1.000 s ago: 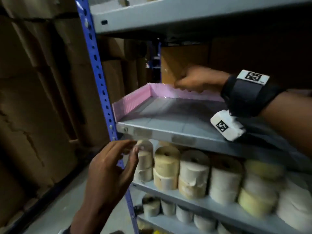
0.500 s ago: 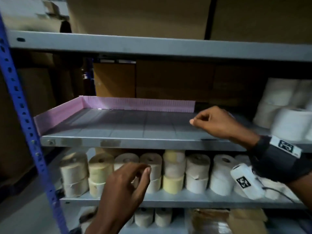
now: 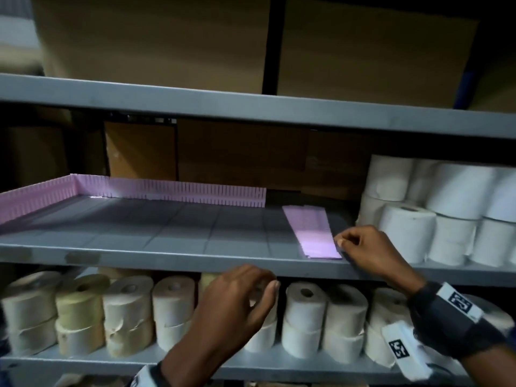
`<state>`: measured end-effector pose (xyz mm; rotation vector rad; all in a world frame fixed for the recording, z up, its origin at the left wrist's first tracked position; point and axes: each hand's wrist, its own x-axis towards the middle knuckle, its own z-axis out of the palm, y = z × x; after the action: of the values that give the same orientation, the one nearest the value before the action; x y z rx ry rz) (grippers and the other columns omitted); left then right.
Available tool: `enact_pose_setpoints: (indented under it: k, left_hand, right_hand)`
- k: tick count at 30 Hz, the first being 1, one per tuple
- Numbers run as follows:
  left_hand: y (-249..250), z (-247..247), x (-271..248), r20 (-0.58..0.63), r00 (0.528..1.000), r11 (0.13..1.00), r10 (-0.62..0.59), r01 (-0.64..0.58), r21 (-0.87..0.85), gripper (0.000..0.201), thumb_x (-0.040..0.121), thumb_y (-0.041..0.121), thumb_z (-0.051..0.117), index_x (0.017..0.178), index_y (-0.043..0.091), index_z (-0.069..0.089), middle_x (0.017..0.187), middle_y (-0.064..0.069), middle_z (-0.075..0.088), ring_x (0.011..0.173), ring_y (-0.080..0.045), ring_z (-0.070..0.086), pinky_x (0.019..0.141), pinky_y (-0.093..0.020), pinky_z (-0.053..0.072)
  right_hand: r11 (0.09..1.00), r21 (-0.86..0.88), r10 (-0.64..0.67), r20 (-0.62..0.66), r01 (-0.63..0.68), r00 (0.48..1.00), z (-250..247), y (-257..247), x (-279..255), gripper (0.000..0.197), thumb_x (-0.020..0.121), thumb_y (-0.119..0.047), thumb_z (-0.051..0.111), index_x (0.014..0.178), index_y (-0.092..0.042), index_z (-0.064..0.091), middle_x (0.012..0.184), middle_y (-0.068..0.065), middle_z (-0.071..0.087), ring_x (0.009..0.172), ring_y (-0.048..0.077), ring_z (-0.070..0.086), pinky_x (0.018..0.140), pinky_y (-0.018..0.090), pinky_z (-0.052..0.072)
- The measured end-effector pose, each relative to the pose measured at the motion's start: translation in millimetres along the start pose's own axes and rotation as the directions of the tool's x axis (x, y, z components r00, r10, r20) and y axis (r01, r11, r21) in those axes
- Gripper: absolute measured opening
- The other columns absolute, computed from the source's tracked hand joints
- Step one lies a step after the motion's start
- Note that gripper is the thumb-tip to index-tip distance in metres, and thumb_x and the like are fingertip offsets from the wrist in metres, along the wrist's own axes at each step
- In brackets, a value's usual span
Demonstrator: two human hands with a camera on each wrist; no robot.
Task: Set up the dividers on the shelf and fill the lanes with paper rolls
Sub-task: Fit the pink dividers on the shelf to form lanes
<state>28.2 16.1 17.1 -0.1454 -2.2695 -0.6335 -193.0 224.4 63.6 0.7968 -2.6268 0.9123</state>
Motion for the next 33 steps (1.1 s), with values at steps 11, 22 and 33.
enact_pose_setpoints:
  k: [11,22,33]
  left_hand:
    - [5,107,99,0.203,0.979,0.978,-0.03,-0.014,0.21,0.057,0.1,0.046,0.055,0.149,0.018,0.048,0.158,-0.001,0.042,0.147,-0.016,0.036,0.117,-0.024,0.027]
    - [-16,120,79,-0.017,0.982,0.98,0.189,-0.188,0.064,0.022,0.095,0.023,0.07,0.117,0.019,0.075,0.119,0.004,0.073,0.11,-0.014,0.068,0.092,-0.031,0.055]
    - [-29,44,71,-0.534,0.842,0.987,-0.079,-0.009,-0.161,0.024,0.103,0.015,0.056,0.125,0.01,0.063,0.098,0.006,0.073,0.078,-0.004,0.074,0.065,-0.031,0.063]
  right_hand:
    - [0.979,-0.039,-0.195,0.136,0.202,0.971,22,53,31,0.031,0.097,-0.028,0.049,0.122,-0.031,0.067,0.121,-0.006,0.066,0.109,0.012,0.059,0.092,0.028,0.047]
    - [0.919,0.389,-0.079,0.026,0.062,0.997,26,64,31,0.012,0.091,-0.03,0.064,0.087,-0.039,0.07,0.088,-0.02,0.072,0.083,0.004,0.067,0.079,0.03,0.053]
    - [0.891,0.443,0.159,-0.096,-0.1,0.983,8,49,50,0.027,0.094,-0.031,0.061,0.118,-0.017,0.064,0.096,0.0,0.069,0.082,0.018,0.064,0.075,0.034,0.054]
